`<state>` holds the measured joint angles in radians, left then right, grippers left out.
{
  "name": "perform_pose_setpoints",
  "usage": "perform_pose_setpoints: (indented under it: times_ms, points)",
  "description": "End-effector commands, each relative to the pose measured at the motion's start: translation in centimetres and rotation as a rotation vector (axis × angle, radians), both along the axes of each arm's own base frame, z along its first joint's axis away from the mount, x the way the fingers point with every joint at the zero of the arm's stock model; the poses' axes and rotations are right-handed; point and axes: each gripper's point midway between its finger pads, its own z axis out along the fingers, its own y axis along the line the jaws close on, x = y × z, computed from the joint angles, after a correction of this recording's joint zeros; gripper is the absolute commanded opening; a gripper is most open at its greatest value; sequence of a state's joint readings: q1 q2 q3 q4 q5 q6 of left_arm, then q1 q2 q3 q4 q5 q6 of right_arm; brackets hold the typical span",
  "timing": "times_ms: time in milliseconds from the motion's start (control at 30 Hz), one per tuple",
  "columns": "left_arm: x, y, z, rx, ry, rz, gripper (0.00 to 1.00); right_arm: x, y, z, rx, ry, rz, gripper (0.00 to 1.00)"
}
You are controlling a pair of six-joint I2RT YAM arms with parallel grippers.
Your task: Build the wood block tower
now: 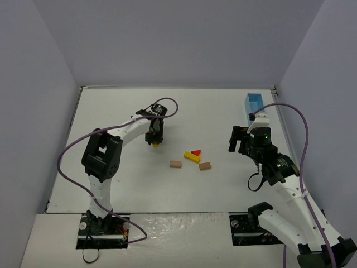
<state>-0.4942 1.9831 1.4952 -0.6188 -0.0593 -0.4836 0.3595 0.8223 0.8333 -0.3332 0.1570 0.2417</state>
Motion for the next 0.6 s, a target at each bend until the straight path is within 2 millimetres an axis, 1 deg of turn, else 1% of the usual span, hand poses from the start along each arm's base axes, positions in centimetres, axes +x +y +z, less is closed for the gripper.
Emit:
perform_pose_setpoints:
  times_ms: [0, 100, 167, 200, 400, 500, 567]
  points:
    - [2.2, 0.3, 4.5, -0.047, -0.114, 0.048, 0.03, 0.8, 0.1, 1.1, 0.022, -0.049, -0.015, 0.8]
    - [3.0, 1.7, 5.8, -0.049, -0.145, 0.106, 0.02, 0.8, 0.2, 1.0, 0.024, -0.046, -0.012, 0.8]
    - [3.6, 3.3, 6.4, -0.042, -0.154, 0.159, 0.02, 0.8, 0.2, 1.0, 0.023, -0.046, -0.01, 0.8]
    - [4.1, 4.4, 6.6, -0.044, -0.159, 0.193, 0.02, 0.8, 0.2, 0.9, 0.023, -0.045, -0.009, 0.8]
    - [6.0, 8.6, 7.6, -0.063, -0.184, 0.334, 0.02, 0.8, 0.4, 0.8, 0.027, -0.041, -0.004, 0.8]
    - [7.0, 10.2, 8.1, -0.063, -0.2, 0.385, 0.02, 0.8, 0.4, 0.6, 0.026, -0.036, -0.002, 0.8]
    - [7.6, 10.6, 8.1, -0.069, -0.2, 0.405, 0.02, 0.8, 0.5, 0.4, 0.026, -0.031, -0.001, 0.8]
